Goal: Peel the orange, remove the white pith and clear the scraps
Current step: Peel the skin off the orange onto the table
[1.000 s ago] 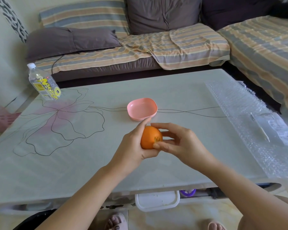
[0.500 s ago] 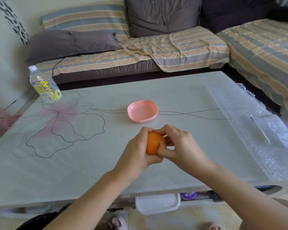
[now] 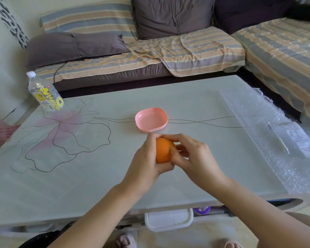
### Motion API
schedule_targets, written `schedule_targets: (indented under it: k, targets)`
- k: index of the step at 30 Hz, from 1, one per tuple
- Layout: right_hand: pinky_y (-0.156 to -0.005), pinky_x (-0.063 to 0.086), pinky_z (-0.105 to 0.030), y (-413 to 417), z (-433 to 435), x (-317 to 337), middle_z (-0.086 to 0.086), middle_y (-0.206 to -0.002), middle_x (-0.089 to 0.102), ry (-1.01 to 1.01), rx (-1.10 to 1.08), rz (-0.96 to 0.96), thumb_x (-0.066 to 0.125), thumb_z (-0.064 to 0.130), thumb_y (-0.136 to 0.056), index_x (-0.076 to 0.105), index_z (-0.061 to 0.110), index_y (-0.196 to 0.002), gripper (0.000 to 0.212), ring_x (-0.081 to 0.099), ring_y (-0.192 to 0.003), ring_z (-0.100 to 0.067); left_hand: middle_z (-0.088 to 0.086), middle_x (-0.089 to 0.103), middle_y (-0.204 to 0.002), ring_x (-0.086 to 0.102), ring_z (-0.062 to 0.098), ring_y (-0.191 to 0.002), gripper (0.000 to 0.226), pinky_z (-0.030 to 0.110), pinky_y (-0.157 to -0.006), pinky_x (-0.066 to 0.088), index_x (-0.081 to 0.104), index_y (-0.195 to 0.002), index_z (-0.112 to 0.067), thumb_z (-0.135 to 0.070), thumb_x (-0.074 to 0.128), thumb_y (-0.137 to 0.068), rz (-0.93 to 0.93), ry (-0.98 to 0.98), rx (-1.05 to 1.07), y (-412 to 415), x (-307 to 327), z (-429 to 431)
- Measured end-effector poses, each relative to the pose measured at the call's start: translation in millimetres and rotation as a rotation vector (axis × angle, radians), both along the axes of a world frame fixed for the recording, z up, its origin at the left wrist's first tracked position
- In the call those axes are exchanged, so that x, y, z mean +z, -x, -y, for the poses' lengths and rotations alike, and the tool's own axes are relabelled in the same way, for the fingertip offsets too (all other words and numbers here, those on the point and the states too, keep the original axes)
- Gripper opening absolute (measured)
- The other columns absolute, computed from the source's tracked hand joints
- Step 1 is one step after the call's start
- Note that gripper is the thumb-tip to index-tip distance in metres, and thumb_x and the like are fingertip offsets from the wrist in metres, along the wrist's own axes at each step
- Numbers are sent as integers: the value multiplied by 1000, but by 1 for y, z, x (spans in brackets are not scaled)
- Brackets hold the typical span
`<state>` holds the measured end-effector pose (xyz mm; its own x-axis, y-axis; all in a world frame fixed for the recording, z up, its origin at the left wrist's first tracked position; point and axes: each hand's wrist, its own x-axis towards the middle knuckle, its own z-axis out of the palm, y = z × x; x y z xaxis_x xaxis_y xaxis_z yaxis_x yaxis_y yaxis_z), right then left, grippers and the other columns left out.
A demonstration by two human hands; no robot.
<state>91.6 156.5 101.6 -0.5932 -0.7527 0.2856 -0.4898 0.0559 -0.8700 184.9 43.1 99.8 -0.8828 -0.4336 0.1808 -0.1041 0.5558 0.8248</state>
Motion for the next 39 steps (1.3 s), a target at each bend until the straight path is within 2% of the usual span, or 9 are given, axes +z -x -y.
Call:
schedule_targets:
  k: [4, 6, 9, 13, 21, 28, 31, 35, 39]
  targets:
    - [-62, 44, -7, 7, -5, 11, 6, -83, 72, 57, 49, 196, 65, 11, -86, 66, 20, -107, 23, 67, -72, 3, -17, 59, -98, 58, -6, -84, 52, 7, -66, 44, 39, -114, -33, -11, 73, -81, -40, 9, 9, 0, 10, 2]
    - [-56, 41, -6, 6, -2, 11, 10, -77, 68, 37, -27, 123, 64, 9, -85, 64, 18, -97, 15, 62, -62, 3, -15, 59, -102, 58, -6, -87, 53, 7, -67, 45, 40, -116, -32, -9, 73, -81, -21, 22, 3, 2, 9, 2]
    - [-56, 45, -16, 1, 5, 10, 6, -80, 62, -25, -128, -19, 60, 10, -82, 57, 19, -84, 10, 58, -71, -8, -6, 58, -109, 59, -5, -90, 57, 7, -68, 46, 38, -121, -29, -6, 71, -81, 24, 53, -12, 6, 7, 2]
    - [-58, 45, -28, 4, 9, 13, -5, -81, 60, -37, -120, -88, 57, 6, -79, 45, 31, -71, 28, 52, -70, -17, -4, 58, -109, 58, -11, -87, 54, 5, -66, 44, 37, -121, -29, -4, 66, -83, 27, 38, 8, 9, 6, 1]
    - [-56, 40, -25, 0, 15, 11, -1, -81, 56, -58, -93, -44, 53, 3, -79, 50, 20, -80, 18, 48, -70, -15, -3, 57, -106, 57, -12, -85, 54, 5, -63, 43, 38, -122, -24, -3, 66, -82, 28, 42, 19, 6, 5, 5]
    - [-55, 41, -7, 5, 13, 13, 12, -81, 64, -3, -56, 70, 59, 9, -87, 60, 21, -86, 12, 61, -68, -4, -18, 56, -103, 58, -2, -92, 55, 9, -71, 45, 40, -119, -26, -14, 74, -78, -16, 114, 52, 7, 5, 10]
    - [-48, 37, -8, 5, 13, 11, 9, -73, 59, -36, -94, 69, 57, 6, -84, 57, 18, -80, 12, 55, -56, -2, -10, 58, -108, 60, 4, -92, 56, 12, -73, 49, 43, -121, -30, -9, 73, -79, -1, 96, 23, 9, 4, 6]
    - [-47, 37, -13, 3, 14, 10, 5, -66, 56, -41, -142, 62, 55, 6, -80, 56, 15, -76, 9, 48, -54, -7, -9, 56, -107, 57, -9, -88, 54, 6, -66, 44, 42, -123, -23, -3, 69, -80, -13, 46, 2, 10, 4, 2]
    - [-47, 36, -14, 4, 14, 10, 0, -66, 58, -18, -159, 58, 53, 2, -80, 57, 15, -77, 14, 48, -55, -13, -4, 59, -111, 62, 3, -89, 56, 11, -68, 49, 41, -125, -19, -1, 68, -79, -51, 54, -6, 11, 3, 1]
